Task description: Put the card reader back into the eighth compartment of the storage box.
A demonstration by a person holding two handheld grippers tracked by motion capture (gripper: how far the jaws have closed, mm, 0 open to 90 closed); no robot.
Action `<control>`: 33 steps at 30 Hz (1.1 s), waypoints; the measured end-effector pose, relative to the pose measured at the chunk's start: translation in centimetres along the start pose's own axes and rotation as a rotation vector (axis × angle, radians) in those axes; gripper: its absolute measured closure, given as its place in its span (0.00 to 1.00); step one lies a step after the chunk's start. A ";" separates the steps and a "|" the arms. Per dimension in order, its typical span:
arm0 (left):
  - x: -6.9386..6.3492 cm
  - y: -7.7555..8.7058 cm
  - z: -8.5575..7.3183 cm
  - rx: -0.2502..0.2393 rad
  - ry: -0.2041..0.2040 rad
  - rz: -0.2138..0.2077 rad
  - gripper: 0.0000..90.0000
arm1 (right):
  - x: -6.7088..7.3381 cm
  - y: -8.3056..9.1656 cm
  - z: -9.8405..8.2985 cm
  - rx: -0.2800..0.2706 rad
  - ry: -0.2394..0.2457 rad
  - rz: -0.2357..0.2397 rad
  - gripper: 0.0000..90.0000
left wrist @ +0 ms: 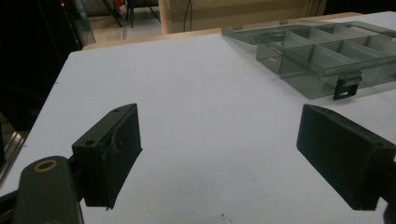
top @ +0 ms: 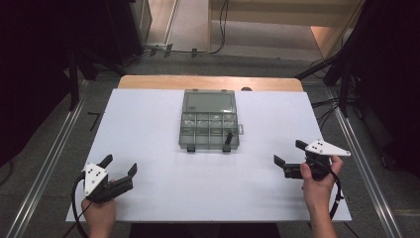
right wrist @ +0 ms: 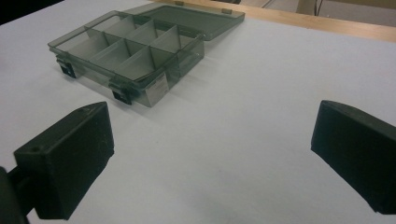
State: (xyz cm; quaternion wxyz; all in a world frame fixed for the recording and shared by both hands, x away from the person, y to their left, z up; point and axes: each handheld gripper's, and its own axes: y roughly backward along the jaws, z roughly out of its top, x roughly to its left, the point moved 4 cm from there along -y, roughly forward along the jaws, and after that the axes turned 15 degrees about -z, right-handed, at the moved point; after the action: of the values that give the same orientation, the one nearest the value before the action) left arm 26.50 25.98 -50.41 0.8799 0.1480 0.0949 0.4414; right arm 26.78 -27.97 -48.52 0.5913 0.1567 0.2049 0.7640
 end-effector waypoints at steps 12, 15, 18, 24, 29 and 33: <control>0.0 0.0 0.0 -0.005 -0.003 0.000 0.16 | -1.3 0.7 -0.9 -0.016 -0.010 -0.010 0.00; 0.0 0.0 0.0 -0.005 -0.004 0.000 0.16 | -1.6 0.8 -1.2 -0.018 -0.017 -0.014 0.00; 0.0 0.0 0.0 -0.003 -0.006 0.002 0.16 | -1.9 1.0 -1.7 -0.017 -0.023 -0.016 0.00; 0.0 0.0 0.0 -0.004 -0.004 0.003 0.16 | -2.8 1.6 -2.5 -0.027 -0.025 -0.025 0.00; 0.0 0.0 0.0 -0.008 -0.002 0.004 0.16 | -3.8 2.4 -3.2 -0.044 -0.047 -0.035 0.00; 0.0 0.1 0.0 -0.012 -0.003 0.005 0.16 | -4.4 2.7 -3.8 -0.053 -0.049 -0.032 0.00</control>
State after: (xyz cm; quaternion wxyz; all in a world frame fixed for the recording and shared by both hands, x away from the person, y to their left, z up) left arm 26.44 26.05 -50.33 0.8797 0.1434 0.0907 0.4442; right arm 23.74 -33.29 -50.44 0.6123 0.1564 0.1723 0.7556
